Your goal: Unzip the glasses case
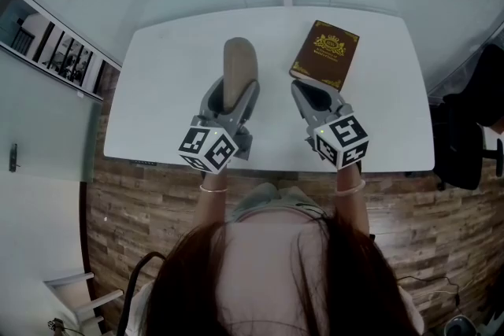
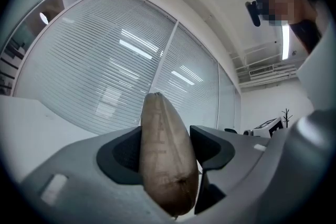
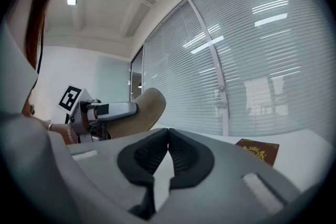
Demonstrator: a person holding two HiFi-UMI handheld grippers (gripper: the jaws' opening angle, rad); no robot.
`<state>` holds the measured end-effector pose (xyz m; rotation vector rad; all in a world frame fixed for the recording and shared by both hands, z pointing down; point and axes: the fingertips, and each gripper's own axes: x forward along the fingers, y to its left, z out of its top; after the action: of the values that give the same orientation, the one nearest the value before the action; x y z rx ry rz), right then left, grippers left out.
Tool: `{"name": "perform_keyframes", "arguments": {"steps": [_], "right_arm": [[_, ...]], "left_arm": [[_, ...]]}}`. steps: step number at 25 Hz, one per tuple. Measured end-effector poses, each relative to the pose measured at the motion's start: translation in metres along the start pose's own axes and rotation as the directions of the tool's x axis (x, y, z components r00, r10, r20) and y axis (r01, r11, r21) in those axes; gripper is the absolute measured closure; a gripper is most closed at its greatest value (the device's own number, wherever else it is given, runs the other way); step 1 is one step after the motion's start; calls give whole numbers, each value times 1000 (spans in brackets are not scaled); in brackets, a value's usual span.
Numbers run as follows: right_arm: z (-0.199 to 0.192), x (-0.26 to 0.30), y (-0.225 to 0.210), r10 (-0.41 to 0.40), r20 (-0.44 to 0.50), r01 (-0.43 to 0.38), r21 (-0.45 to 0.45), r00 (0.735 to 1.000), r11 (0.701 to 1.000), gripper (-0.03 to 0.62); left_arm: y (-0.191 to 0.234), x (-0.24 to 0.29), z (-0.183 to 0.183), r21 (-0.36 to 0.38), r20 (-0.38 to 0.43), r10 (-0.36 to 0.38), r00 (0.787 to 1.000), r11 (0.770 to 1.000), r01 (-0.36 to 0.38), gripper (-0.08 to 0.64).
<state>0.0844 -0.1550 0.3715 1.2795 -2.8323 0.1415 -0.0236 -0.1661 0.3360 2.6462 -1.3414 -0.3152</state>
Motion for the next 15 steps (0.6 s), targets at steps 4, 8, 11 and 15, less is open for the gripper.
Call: {"name": "perform_keyframes", "arguments": {"steps": [4, 8, 11, 15], "right_arm": [[-3, -5, -5, -31, -5, 31, 15, 999, 999, 589], [-2, -9, -5, -52, 8, 52, 17, 999, 998, 589], [1, -10, -7, -88, 20, 88, 13, 996, 996, 589], [5, -12, -3, -139, 34, 139, -15, 990, 990, 589]], "left_arm": [[0, -9, 0, 47, -19, 31, 999, 998, -30, 279], [-1, -17, -1, 82, -29, 48, 998, 996, -46, 279], [1, -20, -2, 115, -38, 66, 997, 991, -61, 279], [5, -31, 0, 148, -39, 91, 995, 985, -85, 279]]}}
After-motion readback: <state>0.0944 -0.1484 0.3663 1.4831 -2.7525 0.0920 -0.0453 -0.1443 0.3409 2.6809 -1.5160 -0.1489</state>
